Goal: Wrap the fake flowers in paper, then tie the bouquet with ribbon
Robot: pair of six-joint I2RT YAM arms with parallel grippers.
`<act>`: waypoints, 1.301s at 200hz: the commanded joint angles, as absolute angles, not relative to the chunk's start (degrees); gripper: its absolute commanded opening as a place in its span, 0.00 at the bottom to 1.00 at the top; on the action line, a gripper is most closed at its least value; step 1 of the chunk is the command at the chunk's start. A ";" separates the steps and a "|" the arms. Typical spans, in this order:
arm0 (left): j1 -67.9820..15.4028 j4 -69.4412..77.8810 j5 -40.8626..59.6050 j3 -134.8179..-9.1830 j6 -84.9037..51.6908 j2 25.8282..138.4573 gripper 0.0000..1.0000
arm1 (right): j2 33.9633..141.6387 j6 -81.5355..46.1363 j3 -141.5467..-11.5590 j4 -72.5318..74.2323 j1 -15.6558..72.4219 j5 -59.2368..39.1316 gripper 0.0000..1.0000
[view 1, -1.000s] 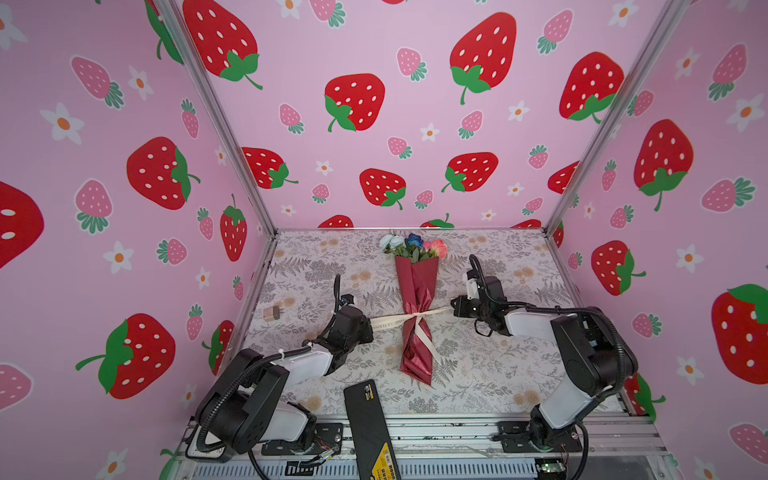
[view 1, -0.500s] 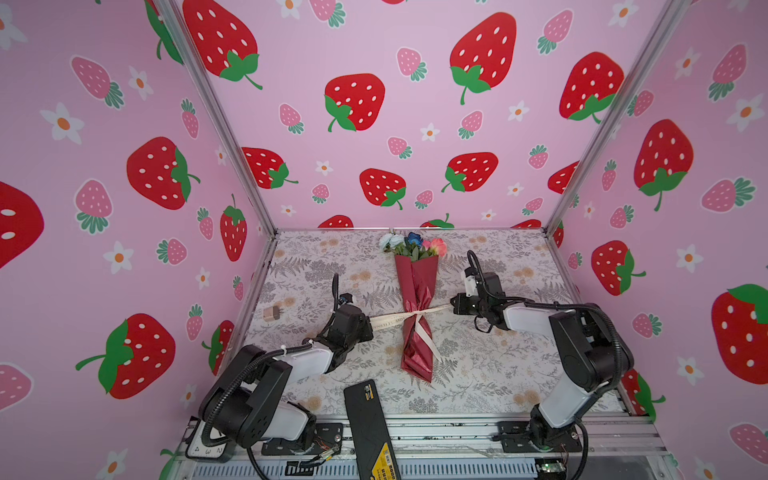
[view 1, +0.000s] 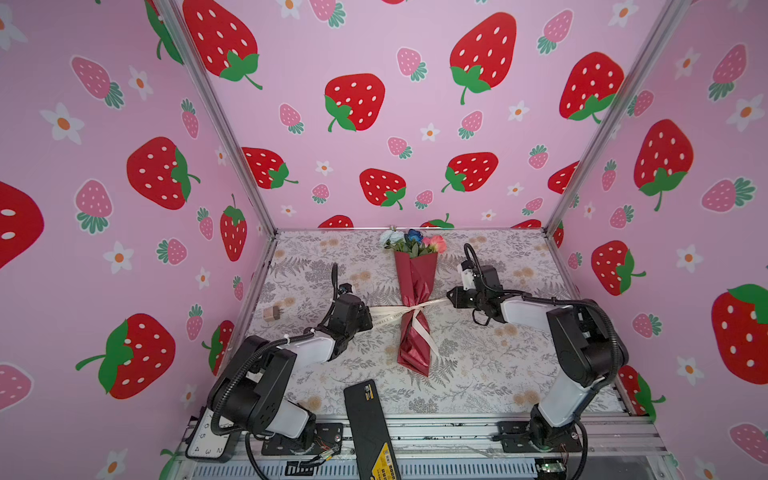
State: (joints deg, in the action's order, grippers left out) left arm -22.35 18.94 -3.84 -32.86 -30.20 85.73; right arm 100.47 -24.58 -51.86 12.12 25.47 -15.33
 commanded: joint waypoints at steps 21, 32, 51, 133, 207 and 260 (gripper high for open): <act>-21.81 15.34 1.21 -40.91 -26.26 90.13 0.22 | 98.60 -23.36 -55.13 7.80 25.66 -19.36 0.47; -21.78 15.15 2.15 -41.56 -26.81 90.84 0.29 | 97.21 -23.55 -54.70 7.35 25.69 -19.76 0.47; -21.40 14.75 2.19 -41.81 -28.54 91.15 0.43 | 94.05 -23.81 -53.34 6.21 25.75 -19.25 0.48; -19.92 -3.86 -0.98 -45.04 -26.71 77.13 0.88 | 81.45 -25.06 -46.48 -6.24 26.81 -7.11 0.51; -30.19 -8.01 -4.60 -35.77 -29.68 57.07 0.89 | 66.32 -25.28 -44.08 -13.73 25.98 10.06 1.00; -30.50 -14.15 -16.85 -32.15 -28.00 40.30 0.89 | 53.58 -24.08 -41.01 -14.73 25.31 21.92 1.00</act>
